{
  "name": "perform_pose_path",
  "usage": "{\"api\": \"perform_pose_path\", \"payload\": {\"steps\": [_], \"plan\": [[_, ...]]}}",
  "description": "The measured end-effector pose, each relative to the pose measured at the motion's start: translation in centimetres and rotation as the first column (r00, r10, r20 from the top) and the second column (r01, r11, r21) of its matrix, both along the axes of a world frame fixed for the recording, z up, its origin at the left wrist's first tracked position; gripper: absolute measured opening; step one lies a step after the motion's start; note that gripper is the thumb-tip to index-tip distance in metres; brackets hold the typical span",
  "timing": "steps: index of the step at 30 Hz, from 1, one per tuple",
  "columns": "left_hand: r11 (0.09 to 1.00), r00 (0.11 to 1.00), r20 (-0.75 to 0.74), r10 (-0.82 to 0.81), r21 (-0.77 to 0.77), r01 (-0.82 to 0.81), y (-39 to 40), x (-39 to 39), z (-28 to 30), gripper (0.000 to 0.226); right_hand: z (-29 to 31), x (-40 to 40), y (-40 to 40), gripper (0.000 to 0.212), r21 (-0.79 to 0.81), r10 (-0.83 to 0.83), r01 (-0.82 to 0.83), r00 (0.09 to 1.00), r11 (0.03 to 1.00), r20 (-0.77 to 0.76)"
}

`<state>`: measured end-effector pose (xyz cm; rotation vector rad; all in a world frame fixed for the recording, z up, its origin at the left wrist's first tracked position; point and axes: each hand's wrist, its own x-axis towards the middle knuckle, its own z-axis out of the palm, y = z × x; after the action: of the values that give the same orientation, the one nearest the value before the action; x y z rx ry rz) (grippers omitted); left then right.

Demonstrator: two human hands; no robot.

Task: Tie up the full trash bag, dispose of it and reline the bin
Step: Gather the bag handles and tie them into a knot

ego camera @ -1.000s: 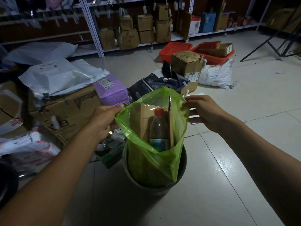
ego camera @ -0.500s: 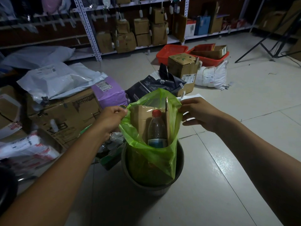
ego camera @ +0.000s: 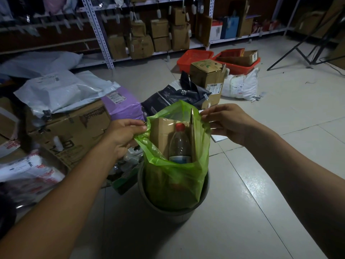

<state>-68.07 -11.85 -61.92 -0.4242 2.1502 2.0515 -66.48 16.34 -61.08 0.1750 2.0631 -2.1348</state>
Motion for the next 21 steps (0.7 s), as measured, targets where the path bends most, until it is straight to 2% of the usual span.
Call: {"api": "perform_pose_path", "payload": {"steps": [4, 9, 13, 16, 18, 21], "plan": [[0.999, 0.999, -0.028, 0.030, -0.024, -0.031, 0.3, 0.0, -0.2, 0.013, -0.1, -0.3, -0.5, 0.011, -0.016, -0.105, 0.104, 0.989, 0.994, -0.102], [0.983, 0.985, 0.068, -0.160, -0.076, 0.165, 0.2, 0.5, -0.5, 0.013, 0.5, -1.2, -1.5, 0.010, 0.044, -0.173, 0.183, 0.971, 0.982, -0.167], [0.987, 0.987, 0.074, -0.145, -0.063, 0.150, 0.3, 0.4, -0.6, 0.013, 0.5, -1.6, -1.7, 0.011, 0.063, -0.189, 0.203, 0.965, 0.977, -0.181], [0.984, 0.986, 0.063, -0.156, -0.080, 0.161, 0.4, 0.2, -0.8, 0.012, 0.1, -1.6, -1.6, 0.011, 0.136, -0.201, 0.230, 0.960, 0.964, -0.196], [0.983, 0.986, 0.058, -0.158, -0.086, 0.162, 0.4, 0.1, -1.0, 0.011, -0.1, -1.6, -1.2, 0.010, 0.186, -0.200, 0.233, 0.963, 0.954, -0.181], [0.983, 0.989, 0.024, -0.146, -0.107, 0.148, 0.7, -0.2, -1.4, 0.009, -0.5, -0.9, -0.4, 0.009, 0.272, -0.152, 0.168, 0.985, 0.947, -0.077]]}}
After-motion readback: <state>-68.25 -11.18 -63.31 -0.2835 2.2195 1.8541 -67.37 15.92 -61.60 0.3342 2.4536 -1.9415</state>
